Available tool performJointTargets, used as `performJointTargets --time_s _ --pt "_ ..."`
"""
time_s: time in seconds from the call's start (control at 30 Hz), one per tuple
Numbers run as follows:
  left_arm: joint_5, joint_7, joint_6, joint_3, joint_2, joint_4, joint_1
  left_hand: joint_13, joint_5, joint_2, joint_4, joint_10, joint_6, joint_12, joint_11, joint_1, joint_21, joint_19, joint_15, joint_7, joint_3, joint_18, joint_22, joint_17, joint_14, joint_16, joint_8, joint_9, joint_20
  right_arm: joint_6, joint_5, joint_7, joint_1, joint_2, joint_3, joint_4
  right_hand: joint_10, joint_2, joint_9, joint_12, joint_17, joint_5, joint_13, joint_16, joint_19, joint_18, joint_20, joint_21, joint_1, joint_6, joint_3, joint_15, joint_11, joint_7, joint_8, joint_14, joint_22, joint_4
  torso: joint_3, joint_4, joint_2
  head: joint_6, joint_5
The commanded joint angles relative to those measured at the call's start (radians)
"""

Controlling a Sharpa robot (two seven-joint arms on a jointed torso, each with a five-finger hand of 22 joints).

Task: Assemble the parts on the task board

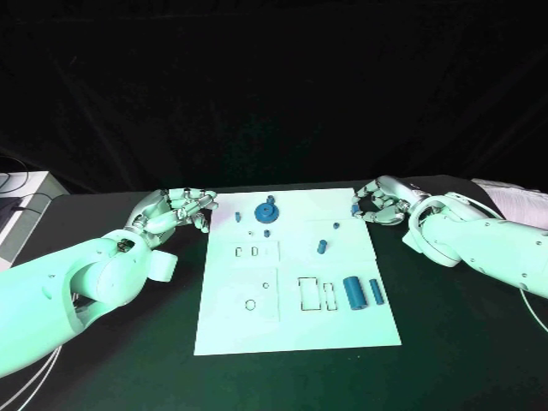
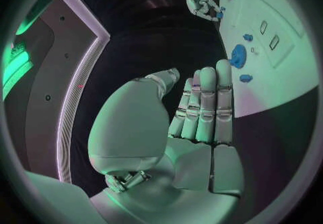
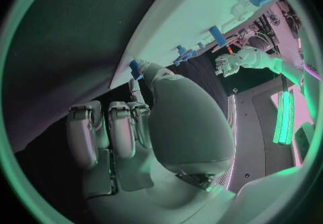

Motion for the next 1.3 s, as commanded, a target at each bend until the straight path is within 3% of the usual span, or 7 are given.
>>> performJointTargets --time_s 0.03,0.13,0.47,0.8,1.07,1.3 --pt "-0.005 0.008 0.013 0.001 0.001 0.002 0.000 -0.001 -0.004 -0.003 -0.005 -0.009 -0.003 0.002 0.001 0.001 0.004 0.003 0.003 -0.004 0.000 0.007 0.001 0.000 0.007 0.006 0.006 0.002 -0.003 0.038 -0.013 -0.003 -0.001 0.002 0.000 -0.002 0.106 0.017 0.003 0.002 0.259 0.002 0.263 0.005 0.095 -0.009 -0.009 0.000 -0.002 0.022 0.019 -0.015 -0.013 -0.010 0.012 0.105 0.248 -0.001 0.0003 0.0007 0.000 -0.001 0.000" --pt "-0.005 0.007 0.012 0.001 0.001 0.002 0.000 -0.001 -0.004 -0.003 -0.005 -0.010 -0.004 0.002 0.002 0.000 0.005 0.004 0.003 -0.004 0.000 0.007 0.002 0.000 0.008 0.006 0.006 0.002 -0.003 0.046 -0.015 -0.004 -0.001 0.002 0.000 -0.002 0.106 0.027 0.007 0.002 0.258 0.001 0.263 0.005 0.094 -0.009 -0.019 -0.001 -0.009 0.043 0.039 -0.025 -0.023 -0.021 0.027 0.105 0.247 -0.001 0.0004 0.0001 0.000 -0.001 -0.001" --pt "-0.005 0.006 0.010 0.001 -0.001 0.002 0.000 -0.002 -0.004 -0.003 -0.004 -0.011 -0.005 0.002 0.002 -0.001 0.006 0.004 0.003 -0.003 0.000 0.007 0.002 0.000 0.009 0.007 0.006 0.002 -0.003 0.051 -0.023 -0.015 -0.001 0.005 0.000 -0.003 0.106 0.039 0.011 0.002 0.260 0.000 0.263 0.005 0.096 -0.010 -0.027 0.001 -0.018 0.054 0.056 -0.033 -0.029 -0.028 0.037 0.105 0.249 -0.002 0.0002 0.0005 0.000 -0.003 -0.001" --pt "-0.005 0.006 0.009 0.001 0.000 0.000 0.000 -0.002 -0.004 -0.003 -0.004 -0.011 -0.005 0.002 0.002 -0.001 0.006 0.004 0.003 -0.003 0.000 0.007 0.002 0.000 0.009 0.007 0.006 0.002 -0.003 -0.055 -0.016 -0.038 -0.001 0.002 0.000 0.018 0.106 0.040 0.012 0.002 0.263 0.003 0.263 0.006 0.102 -0.013 -0.028 0.013 -0.026 0.055 0.059 -0.033 -0.031 -0.028 0.040 0.106 0.259 -0.001 0.0002 0.0009 -0.001 -0.001 0.001" --pt "-0.005 0.005 0.009 0.001 0.001 -0.005 0.000 -0.002 -0.004 -0.003 -0.004 -0.011 -0.005 0.002 0.002 -0.001 0.006 0.004 0.003 -0.003 0.000 0.007 0.002 0.000 0.009 0.007 0.006 0.002 -0.003 -0.091 0.037 -0.090 0.018 -0.022 0.007 0.108 0.106 0.038 0.015 0.002 0.263 0.022 0.263 0.006 0.105 -0.014 -0.030 0.018 -0.027 0.059 0.071 -0.033 -0.034 -0.030 0.046 0.106 0.263 -0.010 -0.0012 -0.0008 -0.004 0.002 0.006" --pt "-0.005 0.002 0.009 0.001 0.000 -0.005 0.000 -0.002 -0.004 -0.002 -0.004 -0.013 -0.006 0.002 0.003 -0.002 0.007 0.005 0.004 -0.002 0.000 0.006 0.002 0.000 0.010 0.008 0.005 0.002 -0.002 -0.104 0.044 -0.191 0.045 -0.027 0.009 0.232 0.106 0.033 0.016 0.002 0.263 0.020 0.263 0.006 0.105 -0.014 -0.030 0.018 -0.034 0.061 0.072 -0.033 -0.033 -0.030 0.050 0.106 0.263 -0.012 -0.0074 -0.0045 -0.012 -0.001 0.008"
